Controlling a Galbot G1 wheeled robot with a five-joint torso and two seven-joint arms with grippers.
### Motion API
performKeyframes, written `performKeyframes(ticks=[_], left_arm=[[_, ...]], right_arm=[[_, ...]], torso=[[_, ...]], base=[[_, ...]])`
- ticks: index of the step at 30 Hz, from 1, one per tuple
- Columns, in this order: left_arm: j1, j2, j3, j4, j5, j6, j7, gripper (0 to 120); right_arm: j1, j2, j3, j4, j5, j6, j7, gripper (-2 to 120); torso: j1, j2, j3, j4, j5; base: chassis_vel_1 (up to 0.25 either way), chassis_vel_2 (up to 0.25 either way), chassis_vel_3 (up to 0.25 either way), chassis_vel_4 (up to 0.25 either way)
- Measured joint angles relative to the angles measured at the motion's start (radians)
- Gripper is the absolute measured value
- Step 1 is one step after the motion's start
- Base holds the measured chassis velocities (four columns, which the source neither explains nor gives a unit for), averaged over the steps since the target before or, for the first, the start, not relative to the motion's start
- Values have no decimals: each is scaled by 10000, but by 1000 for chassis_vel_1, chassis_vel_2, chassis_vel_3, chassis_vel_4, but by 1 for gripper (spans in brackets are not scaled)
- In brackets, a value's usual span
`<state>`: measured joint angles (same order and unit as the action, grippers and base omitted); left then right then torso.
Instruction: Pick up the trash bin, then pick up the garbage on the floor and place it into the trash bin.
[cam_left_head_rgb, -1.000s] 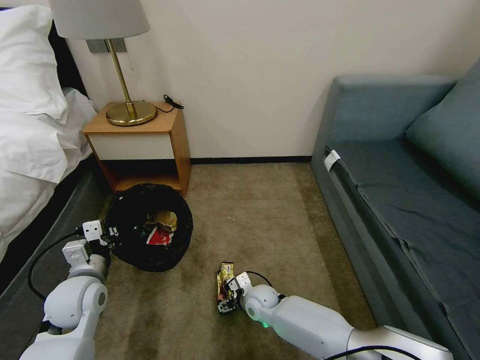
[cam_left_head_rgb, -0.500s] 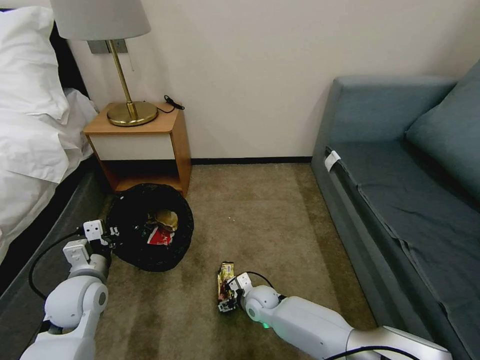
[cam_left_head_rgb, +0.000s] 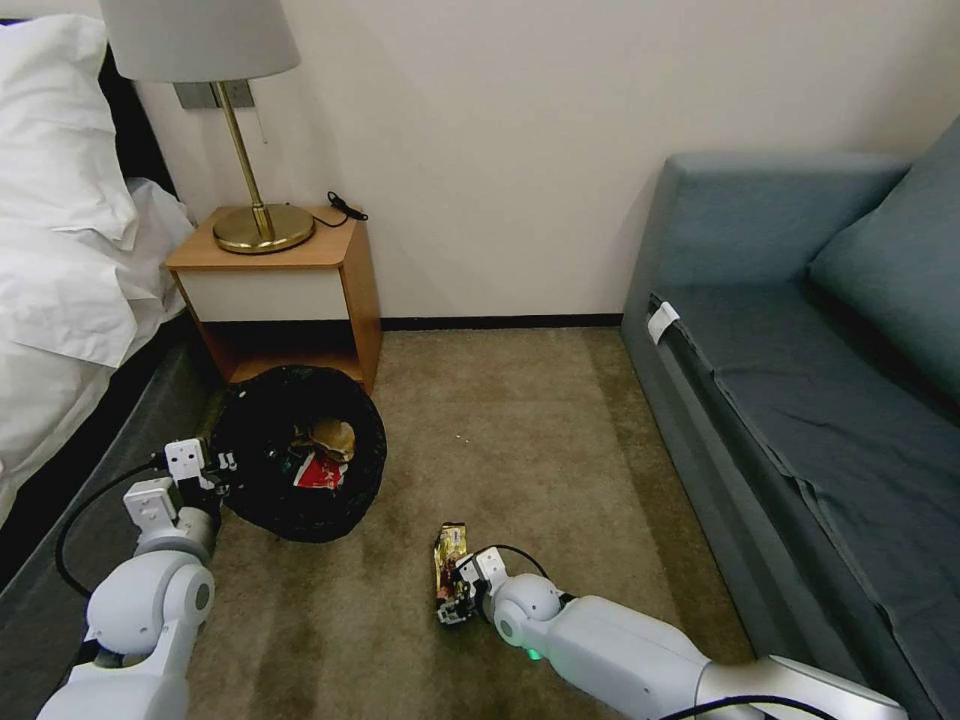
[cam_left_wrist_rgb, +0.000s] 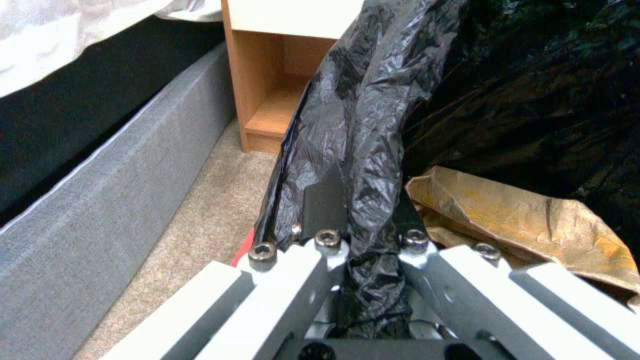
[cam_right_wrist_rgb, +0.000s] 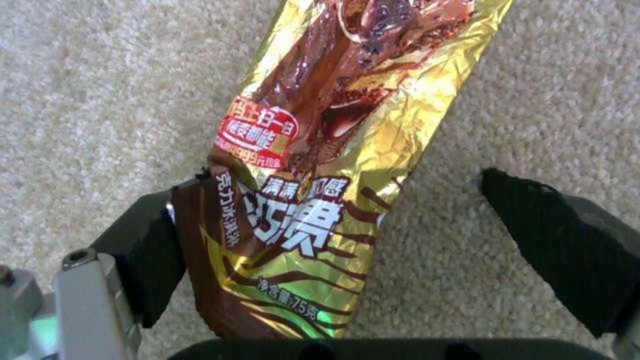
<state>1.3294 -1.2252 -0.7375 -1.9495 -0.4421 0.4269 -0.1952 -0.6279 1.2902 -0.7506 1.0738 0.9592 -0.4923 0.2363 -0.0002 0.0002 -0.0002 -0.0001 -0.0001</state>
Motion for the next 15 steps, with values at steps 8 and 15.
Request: performKeyframes(ticks=[8, 15], left_arm=[[-5, -34, 22, 69, 3, -56, 20, 1], [-41, -52, 43, 103, 14, -73, 29, 1]], right_arm=[[-75, -23, 2, 0, -24, 2, -61, 96], [-72, -48, -4, 4, -25, 16, -126, 96]], torso=[[0, -1, 1, 0, -1], [1, -2, 2, 0, 0]], base=[[0, 0, 0, 0], [0, 0, 0, 0]])
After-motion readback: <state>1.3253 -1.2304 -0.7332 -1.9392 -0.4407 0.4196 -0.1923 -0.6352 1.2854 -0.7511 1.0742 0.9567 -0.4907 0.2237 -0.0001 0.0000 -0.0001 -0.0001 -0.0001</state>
